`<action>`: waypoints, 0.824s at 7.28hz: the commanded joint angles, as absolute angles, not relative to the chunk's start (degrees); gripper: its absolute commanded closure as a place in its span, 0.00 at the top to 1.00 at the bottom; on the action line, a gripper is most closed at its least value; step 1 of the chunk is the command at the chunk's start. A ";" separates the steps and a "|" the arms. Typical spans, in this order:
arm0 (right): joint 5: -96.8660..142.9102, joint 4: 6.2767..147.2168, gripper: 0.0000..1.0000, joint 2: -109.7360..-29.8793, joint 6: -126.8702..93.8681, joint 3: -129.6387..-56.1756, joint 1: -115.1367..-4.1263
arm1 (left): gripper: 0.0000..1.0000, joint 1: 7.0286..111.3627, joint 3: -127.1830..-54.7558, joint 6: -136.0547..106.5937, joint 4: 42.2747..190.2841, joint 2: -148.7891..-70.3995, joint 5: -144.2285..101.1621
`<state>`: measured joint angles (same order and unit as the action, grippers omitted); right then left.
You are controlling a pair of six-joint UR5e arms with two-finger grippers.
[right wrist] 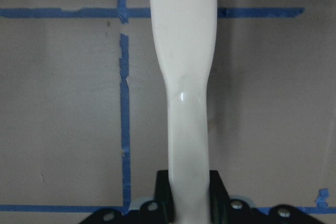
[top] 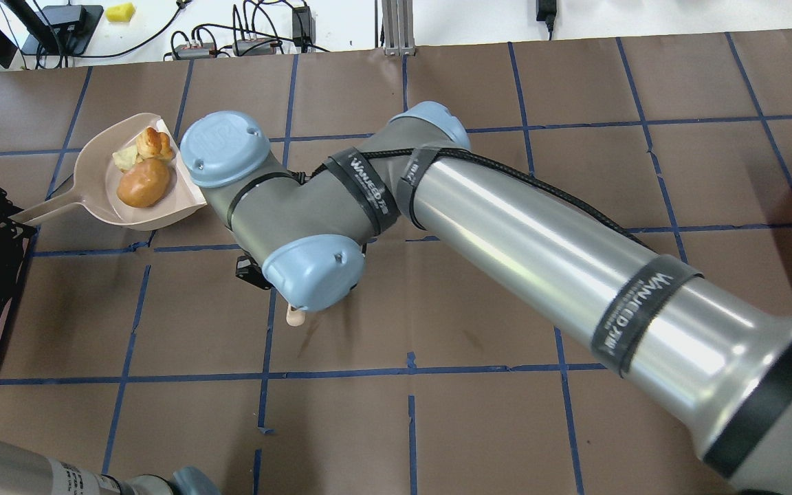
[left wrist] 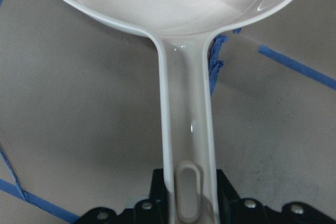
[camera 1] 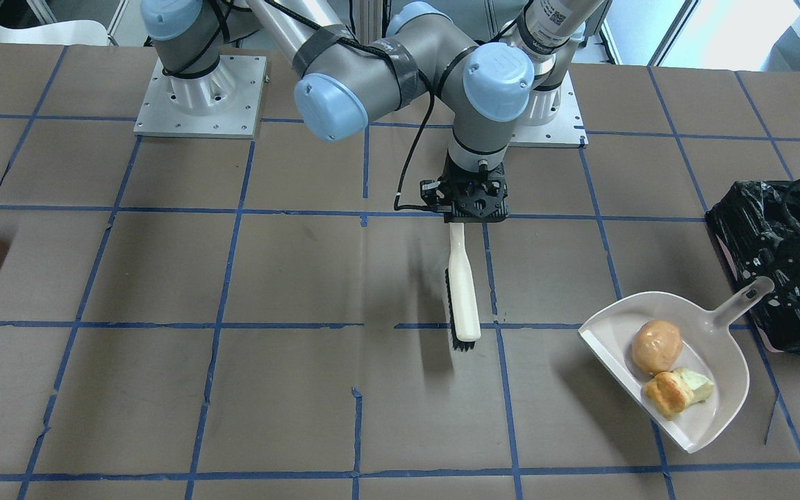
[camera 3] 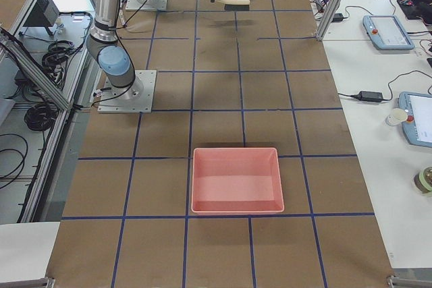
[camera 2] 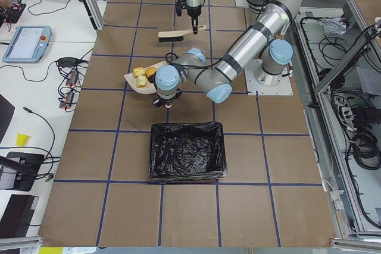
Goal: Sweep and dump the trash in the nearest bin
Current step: 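Lift the loaded dustpan toward the black bin with the left gripper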
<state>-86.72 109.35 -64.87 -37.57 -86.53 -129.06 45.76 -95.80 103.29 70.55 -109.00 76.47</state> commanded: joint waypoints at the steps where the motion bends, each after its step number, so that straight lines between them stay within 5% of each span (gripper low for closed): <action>1: -87.10 113.20 0.11 -71.87 -34.39 -96.74 -127.71 | 0.00 40.63 -95.27 102.48 74.69 -104.26 72.89; 6: -89.65 125.11 0.11 -81.39 -27.00 -114.31 -122.27 | 0.00 24.47 -95.01 103.35 79.45 -99.14 68.55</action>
<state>-89.57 119.29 -80.60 -29.57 -109.59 -124.29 29.08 -95.09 102.68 78.46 -99.82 69.14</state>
